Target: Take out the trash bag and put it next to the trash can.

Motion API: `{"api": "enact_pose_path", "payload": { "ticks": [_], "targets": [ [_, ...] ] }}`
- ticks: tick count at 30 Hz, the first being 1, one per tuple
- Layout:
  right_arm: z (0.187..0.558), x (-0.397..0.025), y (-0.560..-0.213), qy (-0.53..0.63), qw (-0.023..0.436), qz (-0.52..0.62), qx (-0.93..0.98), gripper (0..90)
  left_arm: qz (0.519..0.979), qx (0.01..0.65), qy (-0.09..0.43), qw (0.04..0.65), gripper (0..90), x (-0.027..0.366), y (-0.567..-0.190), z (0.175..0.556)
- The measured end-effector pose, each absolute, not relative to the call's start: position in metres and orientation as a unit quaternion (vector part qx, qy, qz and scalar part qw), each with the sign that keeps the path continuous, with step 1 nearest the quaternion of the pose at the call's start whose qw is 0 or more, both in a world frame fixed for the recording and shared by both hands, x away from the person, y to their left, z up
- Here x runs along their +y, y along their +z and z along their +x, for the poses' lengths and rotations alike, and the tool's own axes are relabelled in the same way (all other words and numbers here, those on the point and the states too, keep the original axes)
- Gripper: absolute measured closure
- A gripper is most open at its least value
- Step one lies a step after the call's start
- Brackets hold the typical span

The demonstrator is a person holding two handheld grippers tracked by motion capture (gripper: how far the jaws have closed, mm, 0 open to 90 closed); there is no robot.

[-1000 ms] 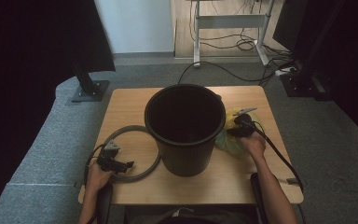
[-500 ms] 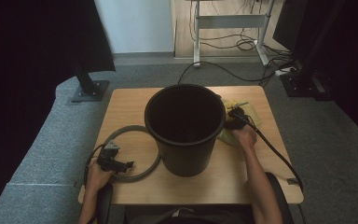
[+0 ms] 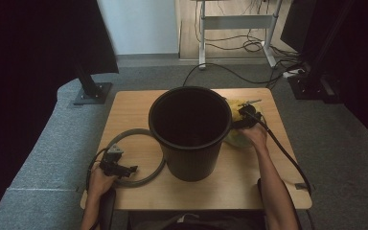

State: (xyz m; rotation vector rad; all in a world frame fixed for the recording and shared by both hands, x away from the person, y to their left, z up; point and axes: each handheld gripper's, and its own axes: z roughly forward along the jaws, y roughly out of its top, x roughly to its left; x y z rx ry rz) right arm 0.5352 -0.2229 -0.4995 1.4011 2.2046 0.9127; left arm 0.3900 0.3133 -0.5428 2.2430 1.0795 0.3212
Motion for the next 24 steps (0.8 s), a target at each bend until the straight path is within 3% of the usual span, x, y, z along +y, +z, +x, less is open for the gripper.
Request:
{"api": "enact_pose_path", "payload": {
  "ticks": [10,24],
  "targets": [
    [0.516,-0.236,-0.461,0.341,0.198,0.481,0.783,0.0,0.849,0.408,0.120,0.313,0.0,0.314,-0.543,0.390],
    [0.476,-0.248,-0.440,0.335,0.205,0.456,0.799,0.0,0.849,0.408,0.121,0.313,0.0,0.314,-0.543,0.390]
  ]
}}
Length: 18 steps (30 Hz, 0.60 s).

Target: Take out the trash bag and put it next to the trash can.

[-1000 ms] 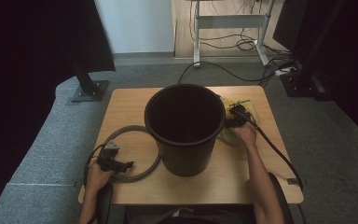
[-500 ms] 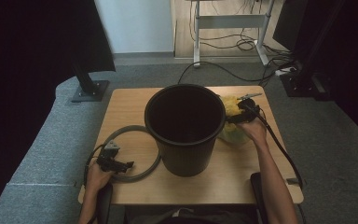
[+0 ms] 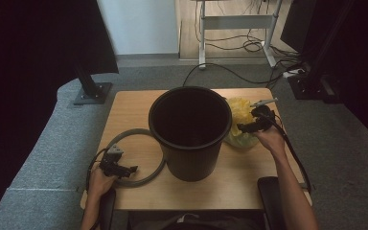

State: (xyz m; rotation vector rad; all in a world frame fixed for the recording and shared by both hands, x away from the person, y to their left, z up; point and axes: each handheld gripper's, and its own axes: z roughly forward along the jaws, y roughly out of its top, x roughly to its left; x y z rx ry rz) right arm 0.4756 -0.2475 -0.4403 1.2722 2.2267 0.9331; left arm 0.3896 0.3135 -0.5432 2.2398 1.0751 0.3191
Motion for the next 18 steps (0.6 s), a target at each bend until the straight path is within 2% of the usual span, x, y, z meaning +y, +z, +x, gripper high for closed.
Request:
{"api": "enact_pose_path", "payload": {
  "ticks": [9,18],
  "targets": [
    [0.446,-0.259,-0.444,0.342,0.204,0.452,0.798,0.0,0.850,0.406,0.122,0.311,0.0,0.313,-0.543,0.389],
    [0.425,-0.276,-0.469,0.337,0.195,0.456,0.800,0.0,0.851,0.405,0.124,0.311,0.0,0.313,-0.544,0.389]
  ]
}}
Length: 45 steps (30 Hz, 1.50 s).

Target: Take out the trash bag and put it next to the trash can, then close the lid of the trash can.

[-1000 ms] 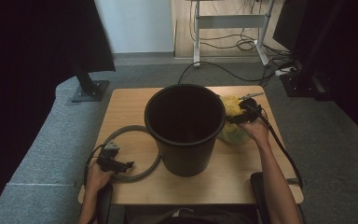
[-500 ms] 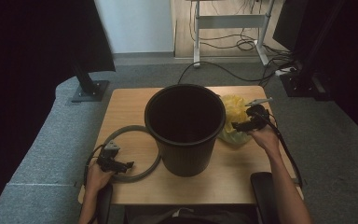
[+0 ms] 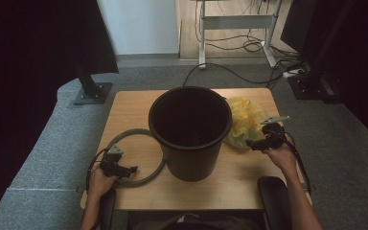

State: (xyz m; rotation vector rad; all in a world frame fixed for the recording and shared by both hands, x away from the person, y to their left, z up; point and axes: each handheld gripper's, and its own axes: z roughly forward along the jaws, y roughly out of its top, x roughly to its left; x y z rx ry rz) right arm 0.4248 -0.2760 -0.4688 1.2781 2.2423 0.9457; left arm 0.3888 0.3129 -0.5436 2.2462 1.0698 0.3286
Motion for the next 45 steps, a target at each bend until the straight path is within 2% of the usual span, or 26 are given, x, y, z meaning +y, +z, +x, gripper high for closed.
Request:
{"api": "enact_pose_path", "payload": {
  "ticks": [21,33,40,45],
  "targets": [
    [0.406,-0.313,-0.554,0.319,0.188,0.481,0.795,0.0,0.851,0.400,0.130,0.313,0.0,0.313,-0.545,0.387],
    [0.402,-0.314,-0.558,0.333,0.202,0.483,0.784,0.0,0.849,0.402,0.128,0.319,0.0,0.315,-0.543,0.388],
    [0.402,-0.314,-0.558,0.333,0.202,0.484,0.784,0.0,0.830,0.410,0.120,0.358,0.0,0.322,-0.530,0.389],
    [0.402,-0.314,-0.558,0.333,0.202,0.484,0.784,0.0,0.813,0.422,0.139,0.378,0.0,0.333,-0.512,0.394]
  ]
}}
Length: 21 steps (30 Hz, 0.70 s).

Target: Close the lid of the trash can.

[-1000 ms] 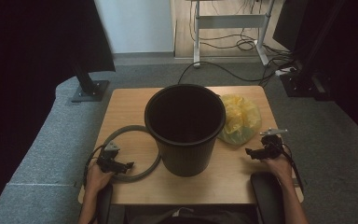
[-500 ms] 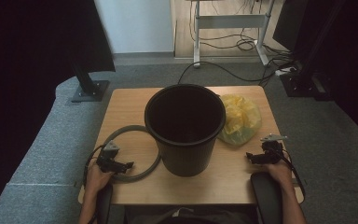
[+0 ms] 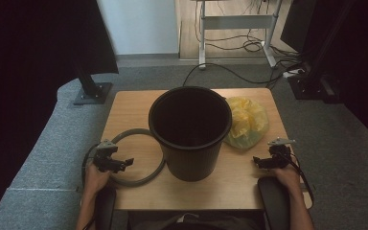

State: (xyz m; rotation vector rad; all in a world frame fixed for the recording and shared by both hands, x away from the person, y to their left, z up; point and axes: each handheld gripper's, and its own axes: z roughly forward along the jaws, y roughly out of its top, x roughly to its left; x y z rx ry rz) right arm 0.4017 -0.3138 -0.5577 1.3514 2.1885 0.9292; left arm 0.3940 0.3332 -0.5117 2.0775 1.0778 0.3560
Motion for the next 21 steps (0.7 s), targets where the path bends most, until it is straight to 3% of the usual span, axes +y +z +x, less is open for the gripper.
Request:
{"api": "enact_pose_path", "payload": {
  "ticks": [10,21],
  "targets": [
    [0.402,-0.314,-0.558,0.333,0.202,0.484,0.784,0.0,0.810,0.448,0.166,0.340,0.0,0.356,-0.518,0.417],
    [0.402,-0.314,-0.558,0.333,0.202,0.484,0.784,0.0,0.796,0.486,0.158,0.324,0.0,0.374,-0.539,0.431]
  ]
}}
